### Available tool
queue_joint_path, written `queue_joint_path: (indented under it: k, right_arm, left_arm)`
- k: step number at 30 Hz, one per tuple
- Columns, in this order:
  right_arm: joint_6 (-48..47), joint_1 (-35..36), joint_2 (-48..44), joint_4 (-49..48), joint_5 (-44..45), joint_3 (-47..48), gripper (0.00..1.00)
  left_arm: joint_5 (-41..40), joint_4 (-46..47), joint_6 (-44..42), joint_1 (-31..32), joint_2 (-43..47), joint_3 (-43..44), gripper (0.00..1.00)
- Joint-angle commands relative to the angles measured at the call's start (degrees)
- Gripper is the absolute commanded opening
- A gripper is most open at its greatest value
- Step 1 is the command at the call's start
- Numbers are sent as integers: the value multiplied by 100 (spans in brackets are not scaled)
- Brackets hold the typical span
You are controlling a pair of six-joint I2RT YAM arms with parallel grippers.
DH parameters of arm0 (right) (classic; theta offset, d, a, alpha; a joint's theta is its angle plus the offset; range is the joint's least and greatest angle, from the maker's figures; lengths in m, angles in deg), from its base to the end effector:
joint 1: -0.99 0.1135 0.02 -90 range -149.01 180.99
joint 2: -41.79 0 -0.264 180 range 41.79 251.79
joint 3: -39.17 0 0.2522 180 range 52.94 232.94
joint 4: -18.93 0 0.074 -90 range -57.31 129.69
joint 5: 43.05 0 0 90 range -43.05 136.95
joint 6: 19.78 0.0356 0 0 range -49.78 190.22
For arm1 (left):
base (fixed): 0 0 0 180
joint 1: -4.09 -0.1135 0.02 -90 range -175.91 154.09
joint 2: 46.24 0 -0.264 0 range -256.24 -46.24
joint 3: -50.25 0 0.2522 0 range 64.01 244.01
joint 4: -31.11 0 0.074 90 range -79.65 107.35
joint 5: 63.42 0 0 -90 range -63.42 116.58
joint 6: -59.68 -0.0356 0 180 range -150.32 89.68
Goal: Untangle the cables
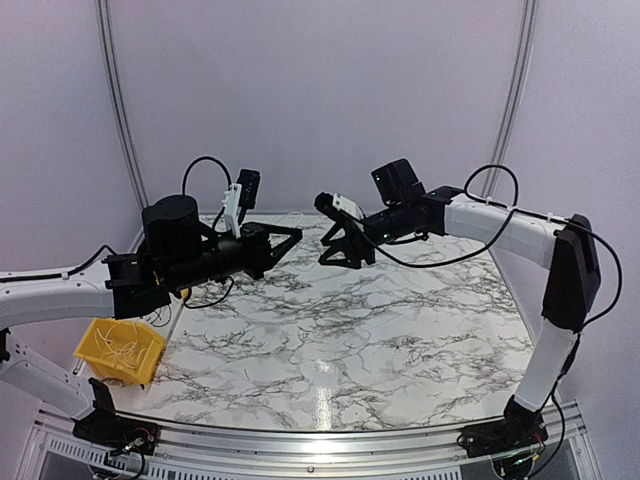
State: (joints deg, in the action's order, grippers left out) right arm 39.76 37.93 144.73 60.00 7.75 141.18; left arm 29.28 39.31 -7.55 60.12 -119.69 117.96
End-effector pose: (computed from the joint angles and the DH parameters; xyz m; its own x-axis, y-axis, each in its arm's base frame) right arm 0.3116 0.2624 0.2987 -0.0346 -0.5175 -0.8550 -0.9962 0.0867 -0.0122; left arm 0.1691 -0.2540 0.3460 -0.3087 -0.2337 -0.9220 0.7974 0.4649 -0.3848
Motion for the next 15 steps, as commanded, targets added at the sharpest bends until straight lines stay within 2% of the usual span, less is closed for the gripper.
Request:
queue_joint_path:
  k: [1,3,7,11,15]
  right_arm:
    - [-3,66,128,-270,224,179,55]
    - [6,64,65,-362,163,61,43]
    - [165,33,-151,-847,183,-401,2]
    - [459,-307,-151,-1122,303,-692,0]
    - [1018,-956,210,-1232,-75,-719,0]
  left_arm:
    - [184,29,54,-13,1,212,0]
    - [171,19,62,-13,4,204,0]
    - [82,-61,27,-13,80,190,0]
    - [-301,-666,-232,-13,437,374,0]
    - [-1303,-1719,-647,-13,979,742,0]
